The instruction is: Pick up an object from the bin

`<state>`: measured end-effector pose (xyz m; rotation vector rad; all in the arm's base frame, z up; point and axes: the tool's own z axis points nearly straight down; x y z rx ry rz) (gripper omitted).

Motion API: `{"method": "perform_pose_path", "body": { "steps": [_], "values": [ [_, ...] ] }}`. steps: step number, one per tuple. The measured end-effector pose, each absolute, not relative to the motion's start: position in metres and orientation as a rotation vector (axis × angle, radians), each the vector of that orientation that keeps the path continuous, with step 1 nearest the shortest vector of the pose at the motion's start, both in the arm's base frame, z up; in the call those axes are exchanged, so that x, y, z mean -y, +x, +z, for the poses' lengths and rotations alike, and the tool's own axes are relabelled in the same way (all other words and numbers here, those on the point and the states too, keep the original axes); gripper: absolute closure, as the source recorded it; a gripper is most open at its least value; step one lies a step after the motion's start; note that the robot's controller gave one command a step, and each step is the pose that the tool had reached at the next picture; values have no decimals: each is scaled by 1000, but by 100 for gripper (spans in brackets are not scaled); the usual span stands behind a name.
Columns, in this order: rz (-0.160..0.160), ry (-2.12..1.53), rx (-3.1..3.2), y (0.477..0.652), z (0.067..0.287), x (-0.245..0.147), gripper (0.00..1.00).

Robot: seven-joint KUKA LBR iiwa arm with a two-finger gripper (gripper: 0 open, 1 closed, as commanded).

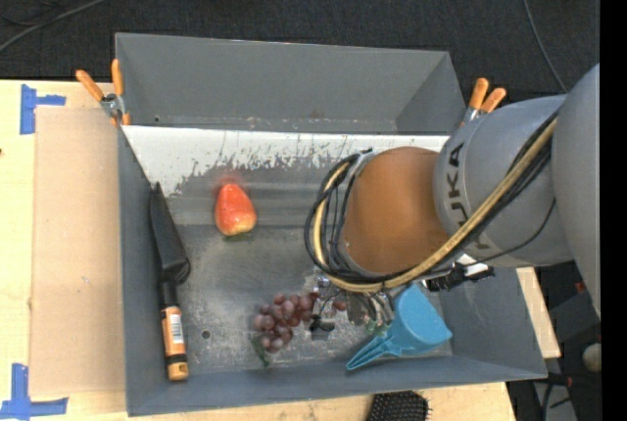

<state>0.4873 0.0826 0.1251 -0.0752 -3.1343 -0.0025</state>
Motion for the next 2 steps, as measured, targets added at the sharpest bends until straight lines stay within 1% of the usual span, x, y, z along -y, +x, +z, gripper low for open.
{"method": "perform_pose_path", "body": {
  "steps": [1,2],
  "values": [
    [-2,-12,3136,482,176,-79,100],
    [-2,-48,3131,492,244,-79,100]
  ]
}}
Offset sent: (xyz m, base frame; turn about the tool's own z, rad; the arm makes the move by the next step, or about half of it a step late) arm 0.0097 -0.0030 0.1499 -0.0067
